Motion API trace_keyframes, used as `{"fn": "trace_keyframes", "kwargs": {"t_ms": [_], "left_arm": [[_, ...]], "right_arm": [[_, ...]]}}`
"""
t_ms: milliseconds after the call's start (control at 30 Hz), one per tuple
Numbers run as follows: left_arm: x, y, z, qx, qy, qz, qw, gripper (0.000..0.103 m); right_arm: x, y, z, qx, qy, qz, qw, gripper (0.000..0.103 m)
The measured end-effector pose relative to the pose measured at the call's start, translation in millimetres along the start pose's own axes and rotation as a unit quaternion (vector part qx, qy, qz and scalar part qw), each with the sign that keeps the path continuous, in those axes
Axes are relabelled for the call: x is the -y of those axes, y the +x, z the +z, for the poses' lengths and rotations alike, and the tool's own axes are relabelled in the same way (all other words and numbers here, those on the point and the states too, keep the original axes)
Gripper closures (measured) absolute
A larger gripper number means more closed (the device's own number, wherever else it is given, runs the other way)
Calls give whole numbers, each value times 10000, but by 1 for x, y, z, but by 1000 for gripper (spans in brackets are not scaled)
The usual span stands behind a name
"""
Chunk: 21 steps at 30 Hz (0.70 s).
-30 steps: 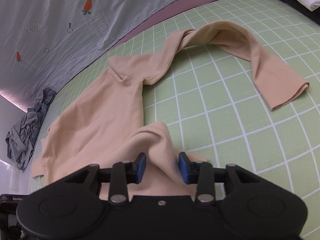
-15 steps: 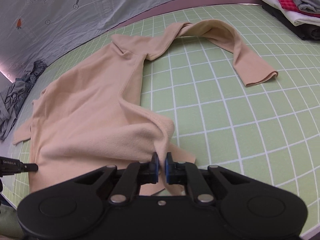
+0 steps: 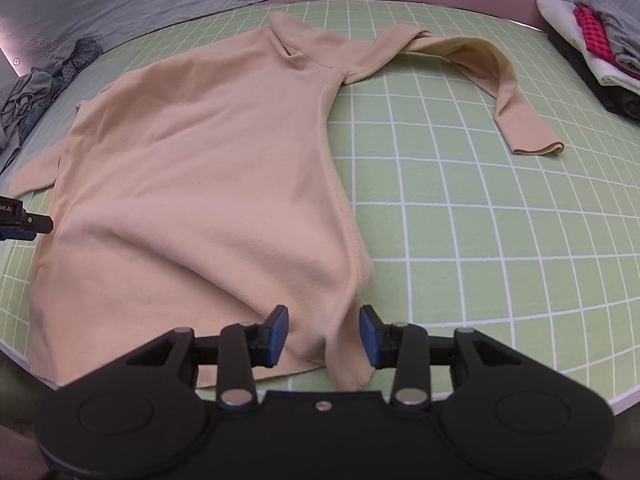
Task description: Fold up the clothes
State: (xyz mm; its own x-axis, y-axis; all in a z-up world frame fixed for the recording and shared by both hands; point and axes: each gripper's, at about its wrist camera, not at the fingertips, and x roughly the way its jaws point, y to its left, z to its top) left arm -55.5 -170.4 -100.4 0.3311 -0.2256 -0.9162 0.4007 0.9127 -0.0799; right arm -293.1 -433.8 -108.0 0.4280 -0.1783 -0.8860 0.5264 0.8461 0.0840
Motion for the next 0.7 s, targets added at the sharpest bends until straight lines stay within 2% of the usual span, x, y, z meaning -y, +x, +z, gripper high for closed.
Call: {"fn": "trace_keyframes", "kwargs": {"t_ms": [67, 133, 233, 300, 367, 467, 533, 700], "left_arm": [[6, -6, 7, 127, -18, 8, 9999, 44], [14, -9, 14, 250, -20, -4, 9997, 37], [30, -5, 23, 211, -8, -63, 9998, 34], [41, 0, 28, 138, 2, -113, 9998, 28], [50, 8, 32, -25, 2, -158, 9999, 28], [62, 24, 36, -302, -39, -157, 9994, 26], [69, 34, 39, -489, -34, -143, 9987, 26], [82, 57, 47, -786, -29, -26, 9969, 26]], "right_arm": [[8, -9, 9, 181, 124, 133, 9997, 51], [19, -16, 22, 390, 193, 219, 9988, 45], [40, -25, 45, 712, 276, 236, 9968, 37], [58, -24, 61, 897, 347, 108, 9953, 36], [76, -20, 73, 1020, 418, -68, 9939, 36], [101, -8, 86, 1101, 537, -413, 9916, 44], [120, 0, 94, 1158, 699, -579, 9891, 54], [160, 27, 117, 1268, 997, -1009, 9817, 61]]}}
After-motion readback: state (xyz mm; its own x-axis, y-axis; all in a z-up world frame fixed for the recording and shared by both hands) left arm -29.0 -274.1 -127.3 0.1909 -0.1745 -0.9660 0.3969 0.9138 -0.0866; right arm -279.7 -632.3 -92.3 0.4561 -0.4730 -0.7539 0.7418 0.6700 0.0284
